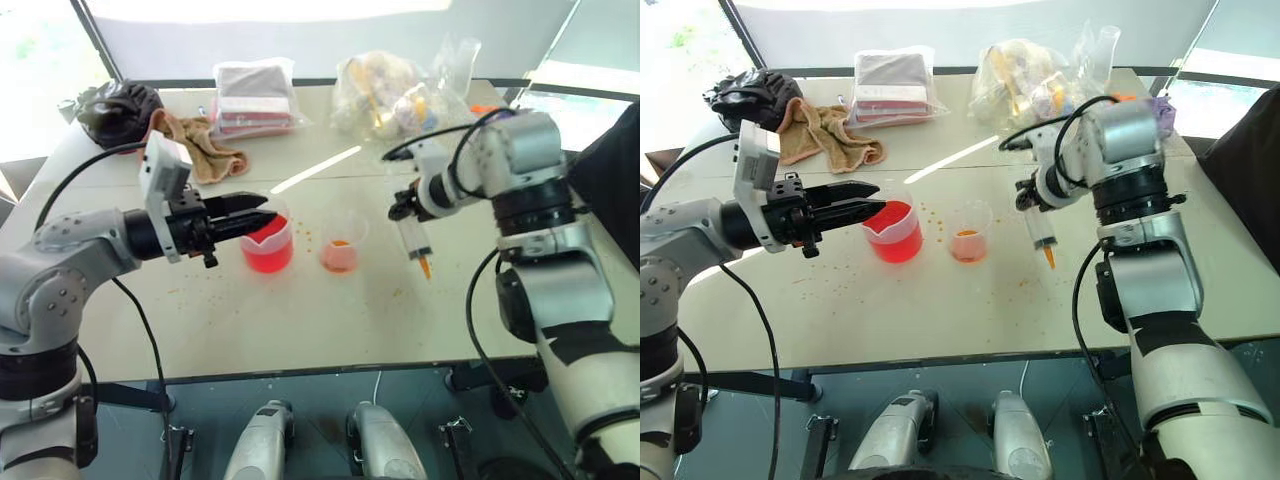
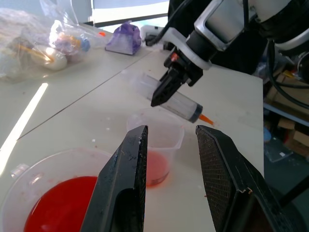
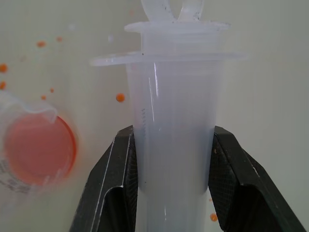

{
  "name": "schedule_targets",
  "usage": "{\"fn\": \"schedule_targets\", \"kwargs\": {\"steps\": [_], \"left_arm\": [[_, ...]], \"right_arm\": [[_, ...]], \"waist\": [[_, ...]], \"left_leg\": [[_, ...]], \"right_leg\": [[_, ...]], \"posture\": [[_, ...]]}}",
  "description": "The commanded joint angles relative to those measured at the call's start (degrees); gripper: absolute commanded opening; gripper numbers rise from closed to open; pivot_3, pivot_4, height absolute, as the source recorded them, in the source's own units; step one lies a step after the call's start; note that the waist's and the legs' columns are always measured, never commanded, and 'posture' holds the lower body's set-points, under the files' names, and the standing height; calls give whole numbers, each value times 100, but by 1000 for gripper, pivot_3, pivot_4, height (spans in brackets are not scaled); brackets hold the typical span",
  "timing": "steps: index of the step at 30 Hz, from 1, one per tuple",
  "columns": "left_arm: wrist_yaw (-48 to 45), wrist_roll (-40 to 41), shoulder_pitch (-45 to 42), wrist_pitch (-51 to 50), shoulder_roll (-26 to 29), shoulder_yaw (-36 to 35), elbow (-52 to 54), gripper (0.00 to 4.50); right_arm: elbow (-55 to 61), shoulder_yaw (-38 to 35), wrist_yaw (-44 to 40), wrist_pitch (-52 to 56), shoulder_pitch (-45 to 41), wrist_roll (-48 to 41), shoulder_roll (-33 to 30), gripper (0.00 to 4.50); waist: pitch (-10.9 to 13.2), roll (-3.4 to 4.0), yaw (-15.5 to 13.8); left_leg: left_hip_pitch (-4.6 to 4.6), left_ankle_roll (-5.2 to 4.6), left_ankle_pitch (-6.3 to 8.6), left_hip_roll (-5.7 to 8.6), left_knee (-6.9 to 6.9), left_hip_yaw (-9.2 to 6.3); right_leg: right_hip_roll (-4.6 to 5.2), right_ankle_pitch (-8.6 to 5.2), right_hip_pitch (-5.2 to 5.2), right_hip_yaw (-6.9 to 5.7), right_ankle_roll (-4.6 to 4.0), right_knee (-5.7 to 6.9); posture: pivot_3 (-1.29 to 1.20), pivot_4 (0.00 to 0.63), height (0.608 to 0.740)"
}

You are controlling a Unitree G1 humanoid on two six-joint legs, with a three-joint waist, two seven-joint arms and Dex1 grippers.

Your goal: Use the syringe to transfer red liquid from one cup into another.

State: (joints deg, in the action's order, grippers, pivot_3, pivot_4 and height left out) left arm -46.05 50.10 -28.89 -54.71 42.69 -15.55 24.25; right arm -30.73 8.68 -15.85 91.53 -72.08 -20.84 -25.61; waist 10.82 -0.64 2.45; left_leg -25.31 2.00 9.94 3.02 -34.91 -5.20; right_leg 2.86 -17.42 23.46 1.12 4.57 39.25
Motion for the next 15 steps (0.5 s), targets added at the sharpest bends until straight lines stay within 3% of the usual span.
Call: {"fn": "schedule_targets", "kwargs": {"steps": [1,5,11,15], "left_arm": [[139,242,80,-2,145,-269,312,1694],[346,641,140,-149,212,-428,457,1694],[525,883,373,-126,326,-495,622,1694],[492,1036,883,-196,659,-874,750,1694]], "right_arm": [[-51,68,-70,-286,17,187,117,2405],[-19,117,-217,-321,58,246,141,4287],[866,70,-927,-748,256,34,-334,4405],[2359,342,-2190,-1420,445,-196,-1783,4405]], "waist": [[0,0,11],[0,0,8],[0,0,-20],[9,3,-41]], "left_leg": [[0,0,0,-1,0,1],[0,-3,2,-6,0,5],[0,-7,4,-5,-7,7],[-4,-13,8,-4,-10,10]], "right_leg": [[-1,0,0,2,1,0],[-7,1,4,10,1,0],[-8,2,1,11,4,-1],[-2,2,2,14,6,-5]], "posture": [[0,150,736],[0,150,736],[0,150,736],[0,150,736]]}}
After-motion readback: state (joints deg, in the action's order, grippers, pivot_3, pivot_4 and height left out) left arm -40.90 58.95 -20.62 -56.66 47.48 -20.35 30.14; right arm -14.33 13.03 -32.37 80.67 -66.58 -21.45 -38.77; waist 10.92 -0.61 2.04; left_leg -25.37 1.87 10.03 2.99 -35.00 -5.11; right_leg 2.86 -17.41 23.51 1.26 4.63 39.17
